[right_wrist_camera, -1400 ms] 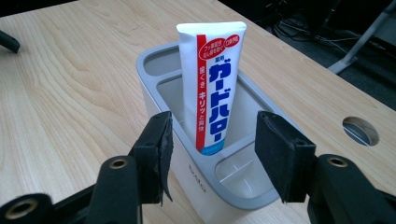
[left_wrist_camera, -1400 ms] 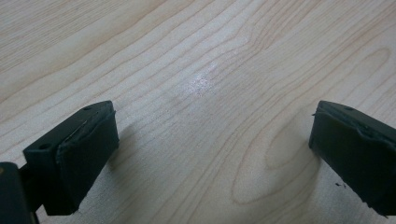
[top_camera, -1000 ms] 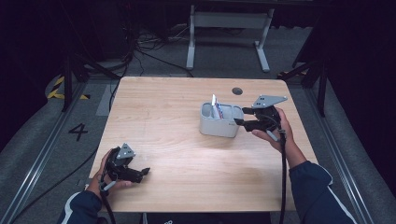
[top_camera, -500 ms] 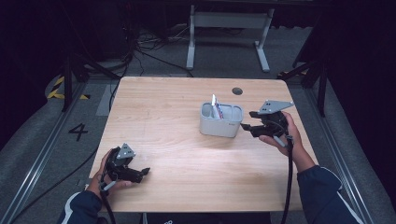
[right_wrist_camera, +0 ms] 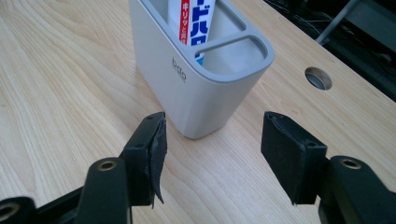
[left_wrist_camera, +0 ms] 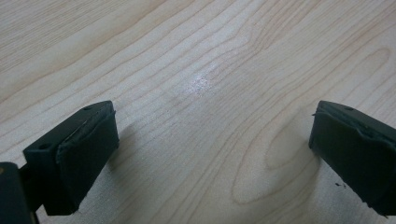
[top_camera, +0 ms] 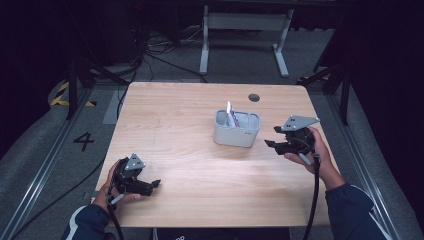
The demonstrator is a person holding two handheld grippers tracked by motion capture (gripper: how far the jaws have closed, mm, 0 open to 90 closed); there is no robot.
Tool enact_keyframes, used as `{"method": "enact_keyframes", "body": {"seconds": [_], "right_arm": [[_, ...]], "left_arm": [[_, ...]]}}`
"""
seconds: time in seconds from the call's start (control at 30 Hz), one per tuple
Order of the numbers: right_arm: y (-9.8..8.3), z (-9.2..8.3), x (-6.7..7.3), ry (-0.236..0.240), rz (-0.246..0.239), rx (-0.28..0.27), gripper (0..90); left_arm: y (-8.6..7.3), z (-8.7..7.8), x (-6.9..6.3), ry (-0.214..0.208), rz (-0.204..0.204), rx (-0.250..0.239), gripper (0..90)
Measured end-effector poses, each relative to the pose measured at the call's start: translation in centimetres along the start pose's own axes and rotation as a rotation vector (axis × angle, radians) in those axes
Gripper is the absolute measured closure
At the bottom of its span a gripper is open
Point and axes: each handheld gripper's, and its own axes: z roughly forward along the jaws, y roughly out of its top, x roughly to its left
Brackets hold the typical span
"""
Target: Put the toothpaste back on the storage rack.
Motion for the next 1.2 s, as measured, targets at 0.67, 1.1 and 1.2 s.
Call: {"method": "enact_keyframes", "body": {"seconds": [0.67,1.1,1.2], "right_arm": [[-5.1,-1.9,0.1,-0.022,0.040,0.040,39.8],[-10.5,-2.6,0.7,-0.050,0.084,0.108,35.1],[-11.6,-2.6,0.8,-0.050,0.096,0.112,32.6]], "left_arm": [[0.0,0.0,0.0,0.000,-0.001,0.000,1.9],[0.0,0.0,-0.1,-0.005,-0.011,0.001,1.9],[0.0,0.0,-0.1,-0.004,-0.009,0.002,1.9]]}}
